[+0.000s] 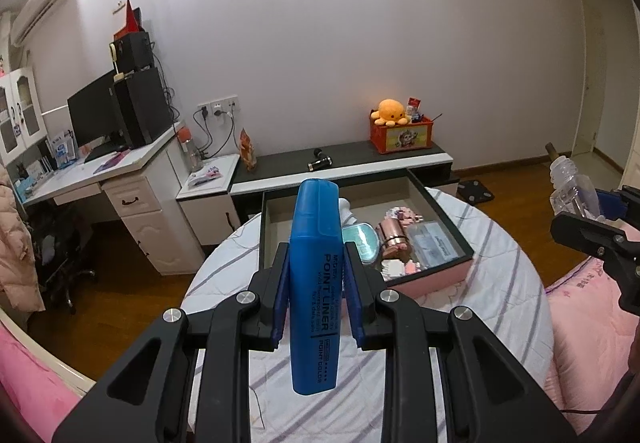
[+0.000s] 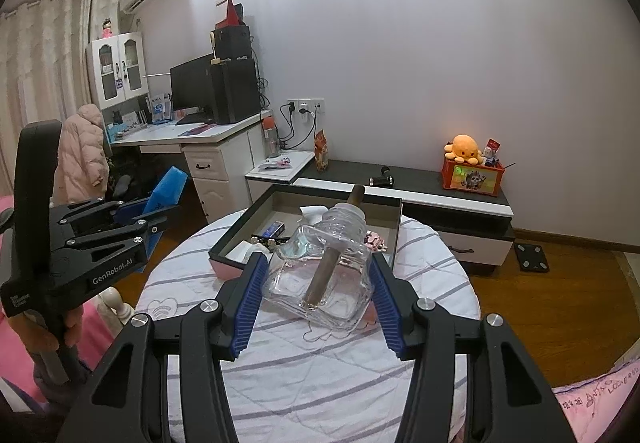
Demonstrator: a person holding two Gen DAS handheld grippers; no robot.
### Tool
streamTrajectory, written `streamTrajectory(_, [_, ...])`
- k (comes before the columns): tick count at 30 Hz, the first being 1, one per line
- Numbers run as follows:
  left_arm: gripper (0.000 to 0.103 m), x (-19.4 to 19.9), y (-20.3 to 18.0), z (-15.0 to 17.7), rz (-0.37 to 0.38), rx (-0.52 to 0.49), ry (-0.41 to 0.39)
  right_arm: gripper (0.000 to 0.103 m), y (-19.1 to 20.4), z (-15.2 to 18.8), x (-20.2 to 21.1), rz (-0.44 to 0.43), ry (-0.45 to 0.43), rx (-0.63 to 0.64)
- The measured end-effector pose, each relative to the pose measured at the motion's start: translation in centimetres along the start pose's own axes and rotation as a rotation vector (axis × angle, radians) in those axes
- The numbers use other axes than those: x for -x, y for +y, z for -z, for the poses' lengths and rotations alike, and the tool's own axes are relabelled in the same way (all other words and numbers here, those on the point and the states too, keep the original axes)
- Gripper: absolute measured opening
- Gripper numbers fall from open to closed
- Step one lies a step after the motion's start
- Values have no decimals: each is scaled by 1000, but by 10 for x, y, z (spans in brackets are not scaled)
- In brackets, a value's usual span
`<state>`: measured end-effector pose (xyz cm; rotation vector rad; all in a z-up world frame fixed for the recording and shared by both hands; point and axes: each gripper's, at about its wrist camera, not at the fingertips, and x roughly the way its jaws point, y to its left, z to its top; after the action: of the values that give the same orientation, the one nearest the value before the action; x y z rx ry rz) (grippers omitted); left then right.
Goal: Organize rigid objects
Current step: 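Lower both held items into the pink box and open both tools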
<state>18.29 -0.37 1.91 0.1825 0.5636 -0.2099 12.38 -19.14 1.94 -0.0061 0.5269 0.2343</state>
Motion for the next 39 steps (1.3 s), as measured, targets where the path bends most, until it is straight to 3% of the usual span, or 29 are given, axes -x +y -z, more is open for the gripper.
streamTrajectory(9, [22,-82,19,-24,-14,10,112,53,-18,-21,-69,-24,56,-15])
streamTrajectory(12, [15,-109,22,-28,-5,3,150,53,-20,-28,-103,-40,98,-9])
streamTrajectory(19, [17,-174,31,-28,27,35,291,53,-31,-28,-177,-54,217,-13])
streamTrajectory(20, [24,-180,32,-26,41,39,309,53,-32,-26,-188,-52,239,-13])
streamTrajectory(22, [53,-186,34,-22,36,39,333,53,-35,-23,-198,-51,265,-16])
streamTrajectory(23, [74,-188,35,-20,24,42,333,54,-37,-22,-204,-53,281,-20])
streamTrajectory(24, [82,-187,37,-18,9,51,320,56,-38,-19,-209,-53,303,-23])
streamTrajectory(27, [82,-187,40,-17,23,63,320,74,-43,-15,-213,-49,322,-44])
streamTrajectory(39, [82,-191,37,-17,6,54,342,78,-57,-19,-209,-2,323,-71])
